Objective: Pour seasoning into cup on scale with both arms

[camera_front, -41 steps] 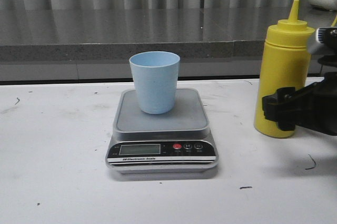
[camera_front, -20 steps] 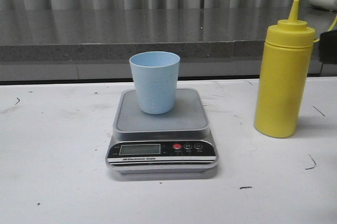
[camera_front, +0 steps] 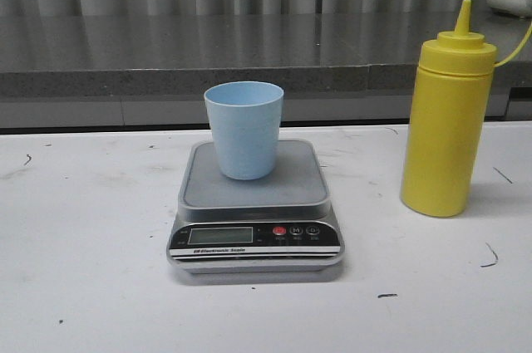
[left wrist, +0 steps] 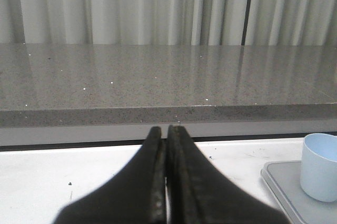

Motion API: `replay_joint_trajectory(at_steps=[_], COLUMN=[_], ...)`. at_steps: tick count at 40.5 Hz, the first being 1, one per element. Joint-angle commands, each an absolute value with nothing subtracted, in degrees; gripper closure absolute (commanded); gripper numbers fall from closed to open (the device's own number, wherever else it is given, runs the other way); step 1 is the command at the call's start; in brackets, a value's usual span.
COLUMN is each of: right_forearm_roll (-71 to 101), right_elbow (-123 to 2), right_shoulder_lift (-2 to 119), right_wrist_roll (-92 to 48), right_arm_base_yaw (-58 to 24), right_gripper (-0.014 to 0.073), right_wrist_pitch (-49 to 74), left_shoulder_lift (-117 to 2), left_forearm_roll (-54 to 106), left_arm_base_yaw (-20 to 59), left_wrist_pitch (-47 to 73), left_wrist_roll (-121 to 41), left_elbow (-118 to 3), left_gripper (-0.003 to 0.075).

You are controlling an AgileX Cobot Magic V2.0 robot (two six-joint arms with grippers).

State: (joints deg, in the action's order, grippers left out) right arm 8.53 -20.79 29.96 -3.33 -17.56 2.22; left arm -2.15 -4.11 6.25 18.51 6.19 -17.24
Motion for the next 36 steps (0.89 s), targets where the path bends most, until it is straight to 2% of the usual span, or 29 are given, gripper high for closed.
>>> replay_joint_trajectory(at_steps=[1,17,36], right_forearm_roll=[8.19,4.46,4.46], right_elbow=[-23.59,-23.66,-23.66], right_shoulder_lift=[25.31,9.13,8.27], right_wrist_roll=[-4.69,-4.73,-4.73], right_arm_base_yaw=[-17.34,-17.34,-17.34], right_gripper=[0.0713,0.0713,0.0713], right_wrist_pitch=[2.14,15.49,14.62], left_shoulder_lift=[-2.85,-2.85,-2.85], left_forearm_roll=[-3.91,-3.91,-3.91], left_arm_base_yaw=[6.14,6.14,6.14], left_wrist_pitch=[13.73,13.73,13.73], left_wrist_roll=[6.68,6.68,6.68], left_elbow=[-18.75,-18.75,-18.75], left_gripper=[0.074,0.074,0.074])
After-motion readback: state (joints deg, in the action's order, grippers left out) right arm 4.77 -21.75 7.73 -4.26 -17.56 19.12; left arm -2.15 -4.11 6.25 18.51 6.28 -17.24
